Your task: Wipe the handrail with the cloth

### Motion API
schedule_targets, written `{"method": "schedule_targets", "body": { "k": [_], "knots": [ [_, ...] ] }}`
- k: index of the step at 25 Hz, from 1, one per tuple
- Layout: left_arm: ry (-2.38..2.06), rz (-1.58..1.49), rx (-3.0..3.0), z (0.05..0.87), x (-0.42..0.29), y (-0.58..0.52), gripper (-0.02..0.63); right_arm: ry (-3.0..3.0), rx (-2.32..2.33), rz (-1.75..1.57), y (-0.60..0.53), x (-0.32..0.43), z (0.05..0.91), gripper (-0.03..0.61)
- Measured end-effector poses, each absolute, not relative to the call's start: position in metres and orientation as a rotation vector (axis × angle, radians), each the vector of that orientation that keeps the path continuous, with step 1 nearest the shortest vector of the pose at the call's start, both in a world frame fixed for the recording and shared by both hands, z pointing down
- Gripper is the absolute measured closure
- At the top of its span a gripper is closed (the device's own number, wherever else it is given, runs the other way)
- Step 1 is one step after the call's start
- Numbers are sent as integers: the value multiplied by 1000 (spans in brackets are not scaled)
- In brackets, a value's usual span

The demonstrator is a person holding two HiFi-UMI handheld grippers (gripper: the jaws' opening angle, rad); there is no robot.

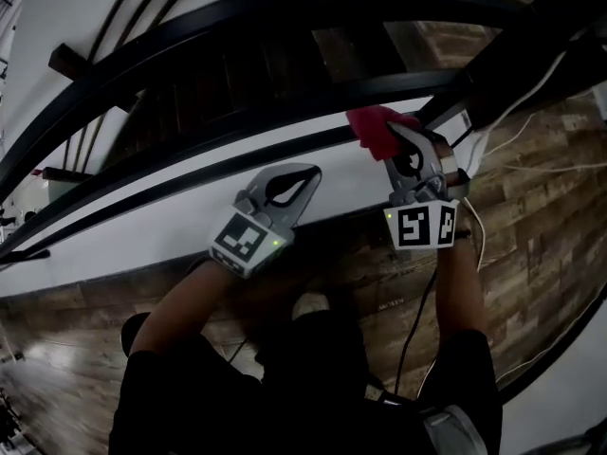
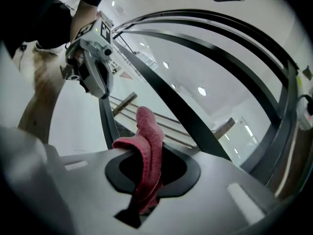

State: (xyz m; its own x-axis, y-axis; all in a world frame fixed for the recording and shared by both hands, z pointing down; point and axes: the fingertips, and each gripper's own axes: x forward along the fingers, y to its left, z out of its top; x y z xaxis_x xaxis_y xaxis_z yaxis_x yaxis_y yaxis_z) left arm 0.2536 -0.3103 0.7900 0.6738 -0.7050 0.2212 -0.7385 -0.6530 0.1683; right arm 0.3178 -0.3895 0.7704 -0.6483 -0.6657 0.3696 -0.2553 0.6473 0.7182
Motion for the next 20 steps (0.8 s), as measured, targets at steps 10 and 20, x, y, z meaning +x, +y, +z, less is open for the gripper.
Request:
{"method": "schedule_targets", "body": {
  "k": [10, 20],
  "knots": [
    [-1116, 155, 2579, 808, 295, -337, 614, -1966, 1120, -527, -461, 385, 802, 535],
    [-1135, 195, 2566, 819, 297, -334, 614, -1932, 1151, -170, -473, 390, 846, 537]
  ]
}}
